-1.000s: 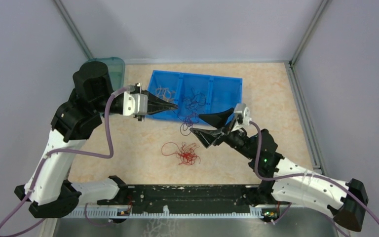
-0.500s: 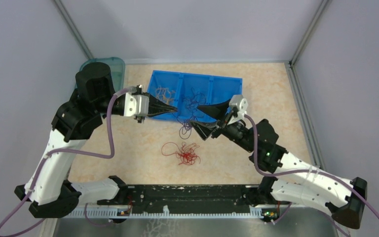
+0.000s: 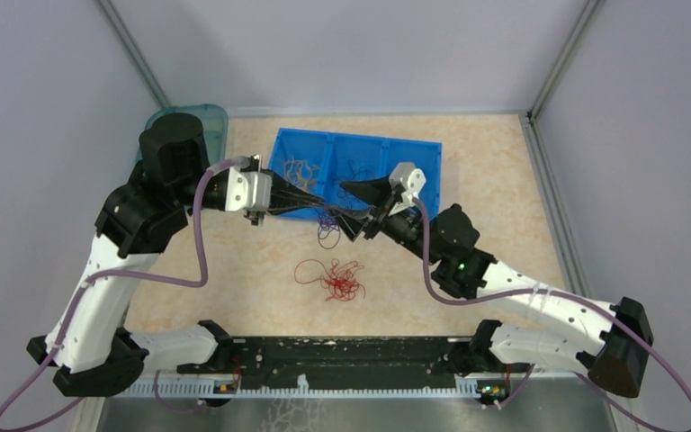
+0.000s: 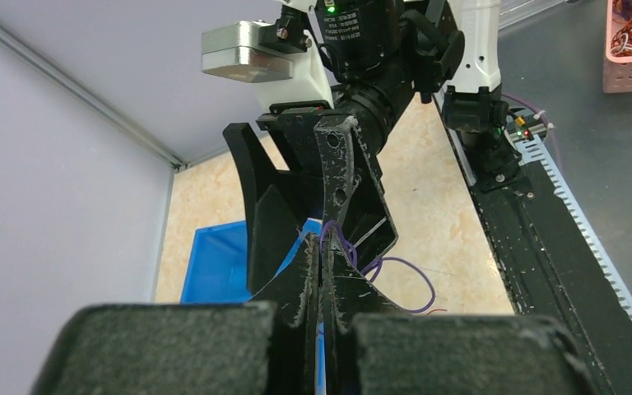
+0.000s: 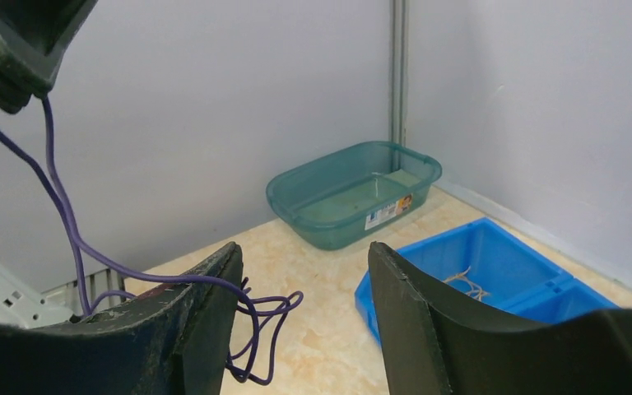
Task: Untangle the cables
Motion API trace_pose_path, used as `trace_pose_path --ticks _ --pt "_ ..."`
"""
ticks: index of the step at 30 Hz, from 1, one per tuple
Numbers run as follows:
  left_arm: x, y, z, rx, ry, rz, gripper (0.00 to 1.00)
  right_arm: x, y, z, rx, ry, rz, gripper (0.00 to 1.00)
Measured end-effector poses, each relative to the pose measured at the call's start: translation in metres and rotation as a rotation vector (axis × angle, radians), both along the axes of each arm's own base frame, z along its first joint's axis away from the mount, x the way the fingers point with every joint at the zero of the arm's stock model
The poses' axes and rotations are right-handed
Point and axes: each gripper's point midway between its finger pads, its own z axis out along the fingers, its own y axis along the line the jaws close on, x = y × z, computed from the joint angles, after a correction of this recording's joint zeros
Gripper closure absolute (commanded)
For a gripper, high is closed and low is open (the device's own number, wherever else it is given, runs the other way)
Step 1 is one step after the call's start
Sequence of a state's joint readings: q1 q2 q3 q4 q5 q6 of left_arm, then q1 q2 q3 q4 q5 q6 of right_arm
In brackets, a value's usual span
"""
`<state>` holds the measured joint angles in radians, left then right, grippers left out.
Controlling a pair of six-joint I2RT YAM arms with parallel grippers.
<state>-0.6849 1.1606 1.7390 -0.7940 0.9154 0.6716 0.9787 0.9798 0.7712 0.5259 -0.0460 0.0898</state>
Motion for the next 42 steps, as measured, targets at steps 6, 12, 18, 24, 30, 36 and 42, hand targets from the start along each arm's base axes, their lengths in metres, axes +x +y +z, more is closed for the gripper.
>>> trace_pose_path --ticks 6,12,18,24,30,36,42 --pt "-0.001 -0.001 -0.002 0.003 0.028 -0.009 0.99 0.008 0.006 0.005 0.032 -0.017 -0.018 0.44" --pt "-0.002 -0.006 0.001 0.002 0.085 -0.023 0.99 0.015 0.007 -0.007 0.04 -0.008 -0.047 0.46" --pt "-0.008 -0.007 0.016 -0.024 0.134 -0.038 0.99 0.023 0.006 -0.055 -0.017 0.052 -0.087 0.49" --pt "-0.018 -0.004 0.04 -0.074 0.133 -0.059 0.99 0.026 0.001 -0.081 -0.039 0.095 -0.115 0.5" --pt "-0.022 -0.003 0.051 -0.098 0.133 -0.074 0.99 0.026 -0.002 -0.092 -0.031 0.121 -0.121 0.5" --pt "-0.021 -0.004 0.05 -0.095 0.144 -0.074 0.99 0.023 -0.007 -0.087 0.011 0.144 -0.122 0.43" --pt "-0.019 -0.006 0.045 -0.088 0.136 -0.074 0.99 0.018 -0.023 -0.082 0.066 0.161 -0.135 0.41"
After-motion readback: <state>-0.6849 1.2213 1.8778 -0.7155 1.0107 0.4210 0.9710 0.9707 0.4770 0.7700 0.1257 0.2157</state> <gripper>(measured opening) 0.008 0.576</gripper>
